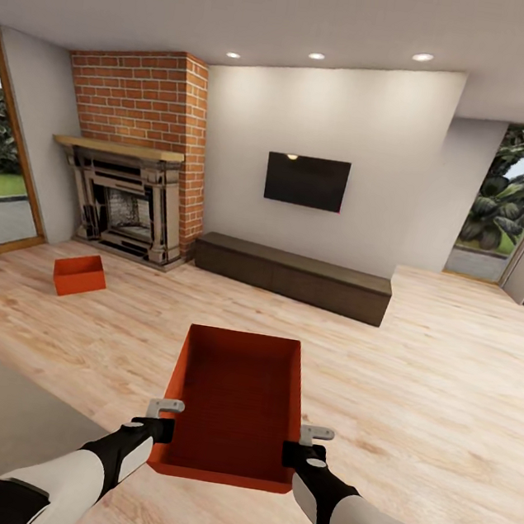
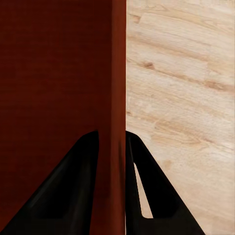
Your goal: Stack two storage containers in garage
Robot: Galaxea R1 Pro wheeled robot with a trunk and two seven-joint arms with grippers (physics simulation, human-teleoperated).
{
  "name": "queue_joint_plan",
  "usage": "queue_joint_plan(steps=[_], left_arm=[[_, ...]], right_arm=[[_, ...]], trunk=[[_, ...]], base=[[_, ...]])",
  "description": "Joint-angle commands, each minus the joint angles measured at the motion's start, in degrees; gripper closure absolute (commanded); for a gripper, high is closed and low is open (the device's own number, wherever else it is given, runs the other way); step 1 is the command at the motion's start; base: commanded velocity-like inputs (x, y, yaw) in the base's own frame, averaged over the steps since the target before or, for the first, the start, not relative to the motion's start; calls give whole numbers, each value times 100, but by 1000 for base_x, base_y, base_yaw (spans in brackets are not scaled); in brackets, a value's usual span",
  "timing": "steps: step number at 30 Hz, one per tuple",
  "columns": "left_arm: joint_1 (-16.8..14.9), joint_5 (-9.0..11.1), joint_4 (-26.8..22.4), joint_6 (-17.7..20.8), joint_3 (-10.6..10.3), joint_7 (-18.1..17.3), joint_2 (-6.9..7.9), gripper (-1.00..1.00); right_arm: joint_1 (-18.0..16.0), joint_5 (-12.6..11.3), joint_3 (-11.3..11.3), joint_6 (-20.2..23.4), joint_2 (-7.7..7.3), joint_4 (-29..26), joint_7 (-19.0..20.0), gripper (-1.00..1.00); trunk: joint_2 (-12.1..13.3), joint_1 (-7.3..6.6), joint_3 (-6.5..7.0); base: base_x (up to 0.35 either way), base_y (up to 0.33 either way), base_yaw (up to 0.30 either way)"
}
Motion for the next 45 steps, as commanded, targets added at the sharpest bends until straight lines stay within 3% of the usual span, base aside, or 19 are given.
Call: queue_joint_plan(steps=[1,25,45], left_arm=[[-7,-75,-32,10,105,121,4,100],[-7,-73,-51,4,97,121,0,100],[-7,-73,-56,2,97,121,0,100]], right_arm=[[-2,-112,48,-25,-2,32,-85,100],[-5,-113,48,-25,-5,30,-85,100],[-4,-121,48,-25,6,32,-85,100]], trunk=[[-7,1,1],[-7,1,164],[795,-438,524]], base=[[0,0,0],[0,0,0],[0,0,0]])
